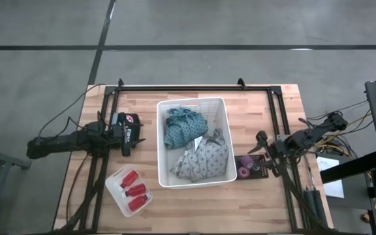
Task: Pick & place medical supplies in basket/bin
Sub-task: Return to Home Position
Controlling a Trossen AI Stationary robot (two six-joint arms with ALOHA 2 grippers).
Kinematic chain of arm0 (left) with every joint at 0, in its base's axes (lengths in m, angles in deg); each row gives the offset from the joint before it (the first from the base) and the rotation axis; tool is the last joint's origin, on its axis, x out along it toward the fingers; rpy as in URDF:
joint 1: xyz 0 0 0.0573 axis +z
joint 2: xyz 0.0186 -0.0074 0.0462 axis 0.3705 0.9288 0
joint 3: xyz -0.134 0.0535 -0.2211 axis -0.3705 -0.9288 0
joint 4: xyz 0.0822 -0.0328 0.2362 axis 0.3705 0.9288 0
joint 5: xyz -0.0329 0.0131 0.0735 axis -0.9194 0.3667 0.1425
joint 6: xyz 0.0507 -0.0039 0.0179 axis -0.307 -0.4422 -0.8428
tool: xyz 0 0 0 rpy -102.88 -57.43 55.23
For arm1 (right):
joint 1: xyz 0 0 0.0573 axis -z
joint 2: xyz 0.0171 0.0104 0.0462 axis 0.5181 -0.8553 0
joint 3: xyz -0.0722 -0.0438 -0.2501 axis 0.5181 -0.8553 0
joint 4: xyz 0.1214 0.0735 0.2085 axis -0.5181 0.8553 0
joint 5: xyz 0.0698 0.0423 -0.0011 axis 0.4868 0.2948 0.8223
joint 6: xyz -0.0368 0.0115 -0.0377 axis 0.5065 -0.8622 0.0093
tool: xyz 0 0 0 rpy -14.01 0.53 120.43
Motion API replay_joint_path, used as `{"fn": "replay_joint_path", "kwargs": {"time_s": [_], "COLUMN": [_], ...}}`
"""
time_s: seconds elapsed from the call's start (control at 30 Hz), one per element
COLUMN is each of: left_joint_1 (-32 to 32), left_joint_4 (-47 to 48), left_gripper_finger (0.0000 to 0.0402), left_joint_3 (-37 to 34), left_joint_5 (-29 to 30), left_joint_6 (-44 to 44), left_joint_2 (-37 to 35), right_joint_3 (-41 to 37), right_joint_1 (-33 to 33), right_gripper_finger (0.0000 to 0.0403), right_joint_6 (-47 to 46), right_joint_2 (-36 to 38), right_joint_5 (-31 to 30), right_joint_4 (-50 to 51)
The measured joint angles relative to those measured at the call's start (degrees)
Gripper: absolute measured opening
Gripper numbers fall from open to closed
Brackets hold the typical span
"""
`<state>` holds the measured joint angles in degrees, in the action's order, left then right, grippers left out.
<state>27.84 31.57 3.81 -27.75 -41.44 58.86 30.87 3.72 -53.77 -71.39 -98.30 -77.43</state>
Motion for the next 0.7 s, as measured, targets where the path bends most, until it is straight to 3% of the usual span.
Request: {"fn": "replay_joint_path", "kwargs": {"time_s": [0.7], "left_joint_1": [0.0], "left_joint_4": [0.0], "left_gripper_finger": [0.0299], "left_joint_3": [-0.01], "left_joint_5": [0.0], "left_joint_6": [0.0], "left_joint_2": [0.01], "right_joint_3": [-0.65], "right_joint_1": [0.0], "right_gripper_finger": [0.0247], "right_joint_6": [-0.31], "right_joint_2": [-1.26], "right_joint_5": [0.1], "right_joint_4": [-0.31]}}
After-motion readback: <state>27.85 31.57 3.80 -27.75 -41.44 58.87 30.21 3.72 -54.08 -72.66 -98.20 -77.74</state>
